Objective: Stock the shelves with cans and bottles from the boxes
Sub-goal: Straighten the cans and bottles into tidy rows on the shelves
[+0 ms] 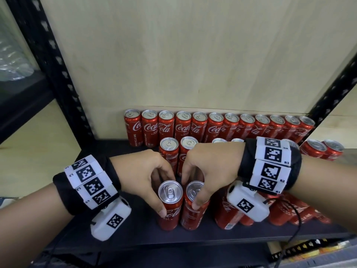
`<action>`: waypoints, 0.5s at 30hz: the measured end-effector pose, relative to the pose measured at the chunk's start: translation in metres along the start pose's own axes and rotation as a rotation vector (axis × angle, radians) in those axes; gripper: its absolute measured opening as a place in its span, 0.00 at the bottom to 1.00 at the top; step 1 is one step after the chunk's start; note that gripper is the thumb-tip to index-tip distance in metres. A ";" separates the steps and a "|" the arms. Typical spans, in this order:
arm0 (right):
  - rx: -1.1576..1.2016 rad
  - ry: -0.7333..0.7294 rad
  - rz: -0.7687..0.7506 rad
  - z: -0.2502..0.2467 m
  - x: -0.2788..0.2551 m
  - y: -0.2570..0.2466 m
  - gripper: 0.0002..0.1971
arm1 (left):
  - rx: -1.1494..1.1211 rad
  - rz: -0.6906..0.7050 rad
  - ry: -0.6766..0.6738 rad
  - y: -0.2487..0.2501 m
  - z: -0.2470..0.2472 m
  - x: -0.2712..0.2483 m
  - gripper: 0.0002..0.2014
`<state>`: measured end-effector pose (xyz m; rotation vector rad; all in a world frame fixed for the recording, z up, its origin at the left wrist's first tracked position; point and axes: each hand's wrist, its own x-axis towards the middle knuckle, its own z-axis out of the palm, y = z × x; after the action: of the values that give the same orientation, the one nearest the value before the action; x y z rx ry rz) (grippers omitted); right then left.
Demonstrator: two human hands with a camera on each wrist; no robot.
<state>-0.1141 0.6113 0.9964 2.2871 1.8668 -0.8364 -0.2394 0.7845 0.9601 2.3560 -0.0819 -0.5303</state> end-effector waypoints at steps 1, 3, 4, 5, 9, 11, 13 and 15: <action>0.029 0.002 0.017 -0.005 0.000 0.000 0.29 | 0.034 -0.008 0.000 0.000 -0.004 -0.002 0.32; 0.043 0.033 0.043 -0.020 0.001 -0.002 0.27 | 0.115 -0.045 0.030 -0.002 -0.015 -0.007 0.36; 0.036 0.063 0.060 -0.029 0.003 -0.002 0.26 | 0.152 -0.076 0.057 -0.002 -0.023 -0.011 0.36; 0.024 0.098 0.078 -0.038 0.006 -0.003 0.25 | 0.187 -0.113 0.091 -0.003 -0.032 -0.014 0.36; -0.050 0.246 0.160 -0.073 0.033 -0.002 0.29 | 0.287 -0.290 0.303 -0.009 -0.073 -0.020 0.29; -0.070 0.304 0.194 -0.089 0.052 -0.002 0.32 | 0.332 -0.376 0.399 -0.013 -0.095 -0.018 0.29; -0.084 0.347 0.220 -0.101 0.073 -0.002 0.33 | 0.385 -0.443 0.477 -0.021 -0.113 -0.014 0.31; -0.087 0.369 0.240 -0.108 0.094 -0.003 0.35 | 0.405 -0.481 0.562 -0.034 -0.127 -0.007 0.33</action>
<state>-0.0667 0.7371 1.0468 2.6790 1.6540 -0.3115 -0.1980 0.8922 1.0242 2.8432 0.7090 -0.0446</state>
